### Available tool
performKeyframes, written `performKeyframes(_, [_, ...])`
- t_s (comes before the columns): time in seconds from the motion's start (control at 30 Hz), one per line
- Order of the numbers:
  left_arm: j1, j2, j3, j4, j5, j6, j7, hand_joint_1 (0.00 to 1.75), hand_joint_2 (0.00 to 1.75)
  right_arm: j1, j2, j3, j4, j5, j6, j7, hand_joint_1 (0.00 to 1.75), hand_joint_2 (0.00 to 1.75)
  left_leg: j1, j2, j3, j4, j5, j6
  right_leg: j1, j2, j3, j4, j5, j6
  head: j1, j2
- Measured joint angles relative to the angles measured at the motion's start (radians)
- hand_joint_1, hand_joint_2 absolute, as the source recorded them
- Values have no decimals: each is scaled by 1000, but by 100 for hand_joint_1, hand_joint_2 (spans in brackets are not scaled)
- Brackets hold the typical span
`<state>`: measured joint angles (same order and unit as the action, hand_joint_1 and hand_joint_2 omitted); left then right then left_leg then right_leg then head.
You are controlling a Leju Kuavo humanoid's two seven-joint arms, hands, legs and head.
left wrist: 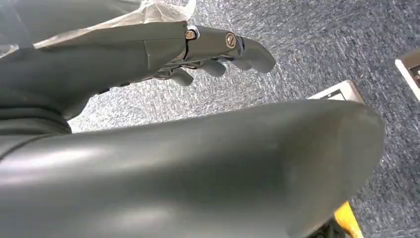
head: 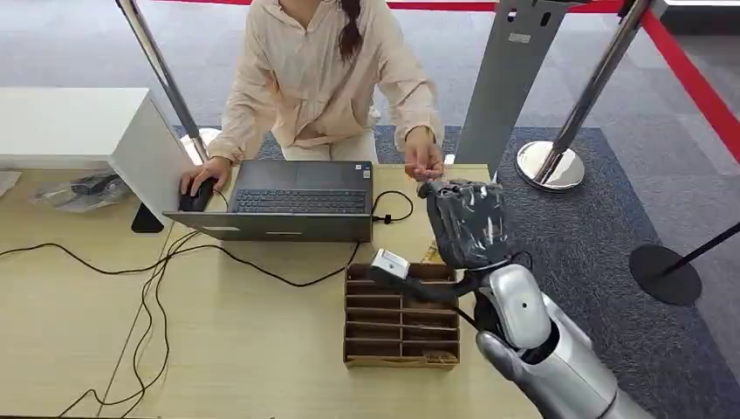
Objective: Pass the card to the sensor for recognition and then transmit it.
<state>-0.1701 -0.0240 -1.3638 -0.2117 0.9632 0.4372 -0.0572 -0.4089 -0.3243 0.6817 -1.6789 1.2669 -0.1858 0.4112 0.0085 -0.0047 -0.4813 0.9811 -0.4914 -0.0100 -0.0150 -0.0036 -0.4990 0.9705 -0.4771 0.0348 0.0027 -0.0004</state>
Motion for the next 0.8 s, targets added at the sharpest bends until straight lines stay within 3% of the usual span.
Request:
performKeyframes(0.4, [7, 1, 0, 0, 21, 2, -17, 0, 0, -7, -60, -56, -157, 0, 75, 27, 175, 175, 0, 0, 0, 0, 0, 0, 0, 0, -1, 0, 0, 0, 0, 0])
performKeyframes(0.53, [12, 1, 0, 0, 32, 3, -24, 0, 0, 47, -90, -79, -175, -21, 89, 31, 175, 175, 0, 0, 0, 0, 0, 0, 0, 0, -1, 0, 0, 0, 0, 0])
performKeyframes(0.8, [14, 4, 1, 0, 50, 5, -24, 0, 0, 182, -115, -115, -106, -87, -7, 12, 175, 175, 0, 0, -1, 0, 0, 0, 0, 0, -1, 0, 0, 0, 0, 0])
